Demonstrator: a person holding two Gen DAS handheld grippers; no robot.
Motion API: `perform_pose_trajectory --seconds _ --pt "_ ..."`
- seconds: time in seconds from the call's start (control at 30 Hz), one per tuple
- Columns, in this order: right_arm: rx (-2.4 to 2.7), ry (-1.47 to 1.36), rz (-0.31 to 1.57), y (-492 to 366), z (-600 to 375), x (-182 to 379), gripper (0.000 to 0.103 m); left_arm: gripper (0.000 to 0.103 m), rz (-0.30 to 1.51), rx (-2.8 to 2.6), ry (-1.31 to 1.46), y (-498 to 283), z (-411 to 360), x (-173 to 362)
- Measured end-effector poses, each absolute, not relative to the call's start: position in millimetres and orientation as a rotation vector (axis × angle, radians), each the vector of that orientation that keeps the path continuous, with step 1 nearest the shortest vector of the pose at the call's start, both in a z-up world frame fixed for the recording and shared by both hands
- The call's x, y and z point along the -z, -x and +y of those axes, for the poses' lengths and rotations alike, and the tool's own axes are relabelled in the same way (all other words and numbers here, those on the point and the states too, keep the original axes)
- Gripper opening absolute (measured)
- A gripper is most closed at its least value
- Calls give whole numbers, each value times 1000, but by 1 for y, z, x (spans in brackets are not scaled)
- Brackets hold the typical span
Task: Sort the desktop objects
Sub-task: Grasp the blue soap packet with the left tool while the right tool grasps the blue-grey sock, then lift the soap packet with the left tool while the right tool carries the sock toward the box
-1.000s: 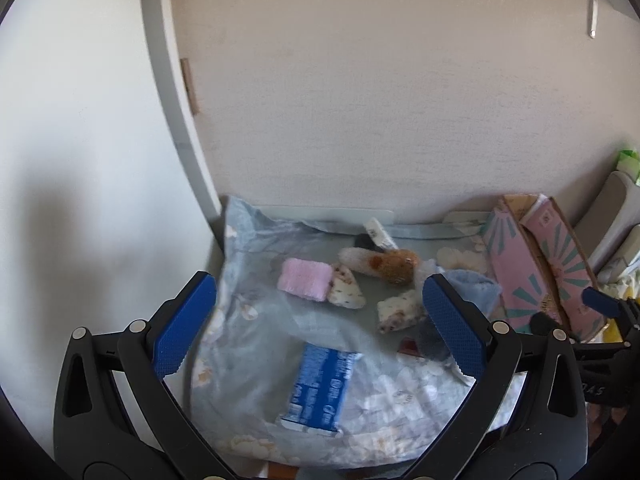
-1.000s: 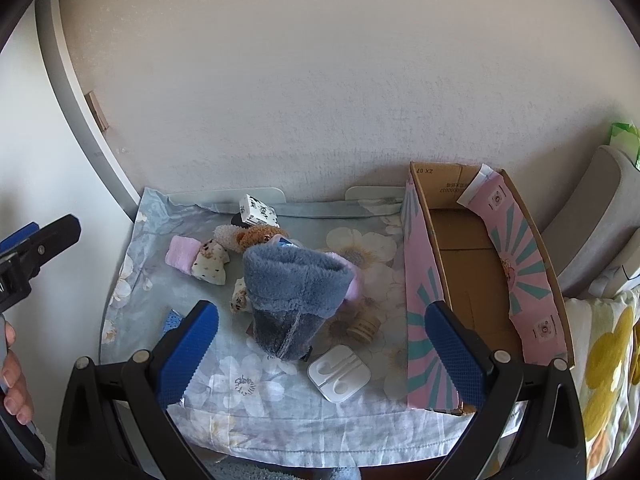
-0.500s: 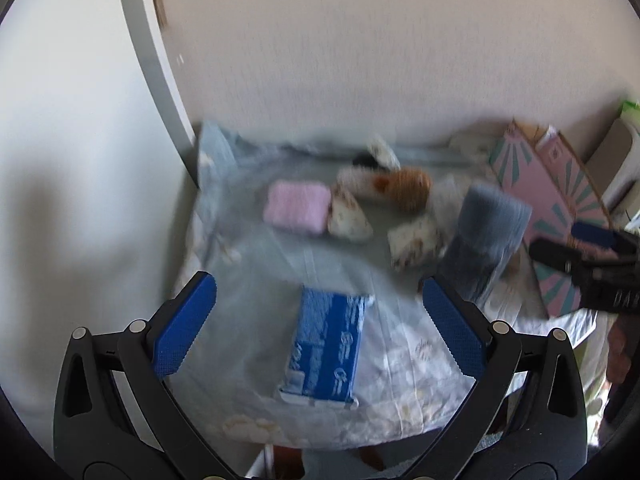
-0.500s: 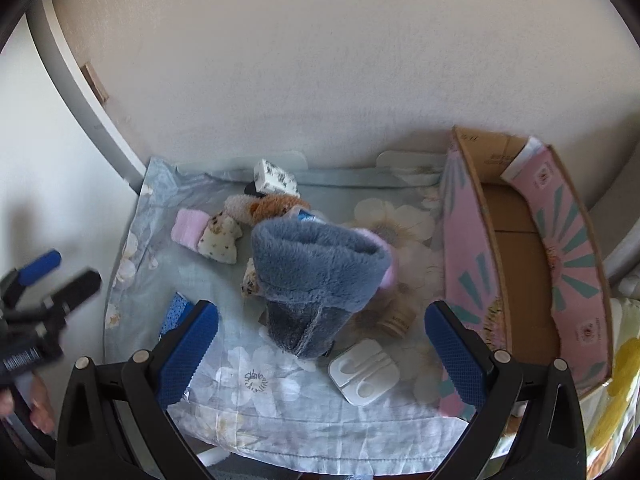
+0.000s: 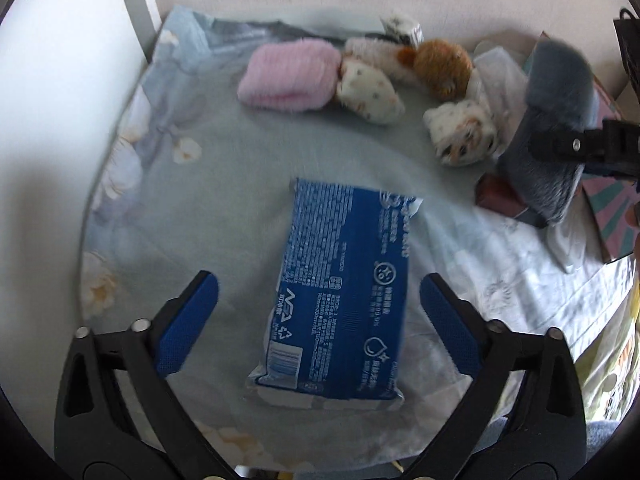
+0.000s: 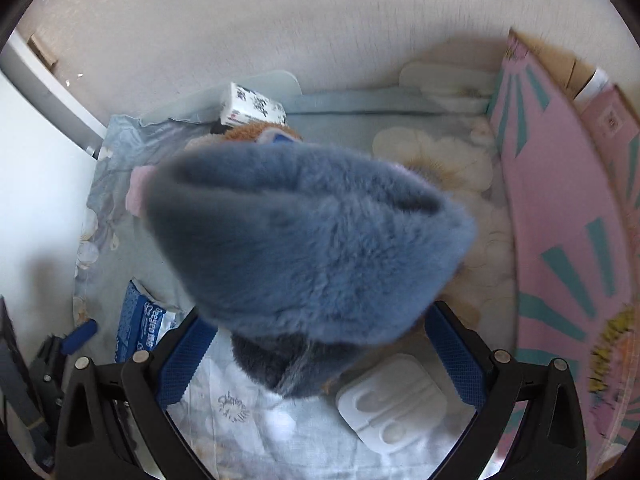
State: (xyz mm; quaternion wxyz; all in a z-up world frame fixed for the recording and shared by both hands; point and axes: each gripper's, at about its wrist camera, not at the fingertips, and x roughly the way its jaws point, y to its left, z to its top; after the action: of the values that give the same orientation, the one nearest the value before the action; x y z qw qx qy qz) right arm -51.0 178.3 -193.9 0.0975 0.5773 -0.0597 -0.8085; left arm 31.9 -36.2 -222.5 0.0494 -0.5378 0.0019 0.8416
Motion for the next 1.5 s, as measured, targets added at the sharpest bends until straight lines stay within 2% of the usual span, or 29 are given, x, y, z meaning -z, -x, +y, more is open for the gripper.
perform_pose_trajectory --seconds 0.03,0.07,0.13,0.17,0.2,0.23,0.3,0.43,0.6,0.87,1.07,1.2,1.33,1.5 --pt "2380 -1710 -189 53 178 198 102 91 20 -2556 1645 -32 -35 226" --pt "2388 -1704 -187 54 179 199 100 85 41 -2552 1651 -32 -33 228" --pt "2406 -1685 -189 54 179 198 92 79 73 -2544 1624 -35 -29 230" --pt "2407 -1674 -198 54 180 197 79 72 80 -2542 1611 -37 -27 229" --pt "2404 -1661 -209 53 180 196 61 63 89 -2542 1590 -38 -25 227" --pt "2391 -1650 -220 52 179 195 54 61 100 -2544 1575 -40 -24 226" --pt "2404 -1640 -207 49 177 193 34 60 97 -2546 1572 -40 -23 225" --pt "2411 -1613 -219 43 177 189 30 58 66 -2545 1572 -40 -25 224" --pt "2417 -1605 -226 35 179 183 29 58 30 -2545 1570 -38 -32 218" --pt "2406 -1591 -237 16 176 165 29 58 68 -2558 1583 -36 -35 185" --pt "2383 -1539 -248 11 179 137 29 58 67 -2586 1507 -26 -37 149" --pt "2404 -1492 -254 11 182 113 29 58 -8 -2563 1450 -18 -36 118" --pt "2413 -1470 -234 10 186 93 29 58 37 -2571 1399 -8 -27 95" --pt "2423 -1450 -121 9 193 71 29 58 84 -2575 1305 4 -6 60"
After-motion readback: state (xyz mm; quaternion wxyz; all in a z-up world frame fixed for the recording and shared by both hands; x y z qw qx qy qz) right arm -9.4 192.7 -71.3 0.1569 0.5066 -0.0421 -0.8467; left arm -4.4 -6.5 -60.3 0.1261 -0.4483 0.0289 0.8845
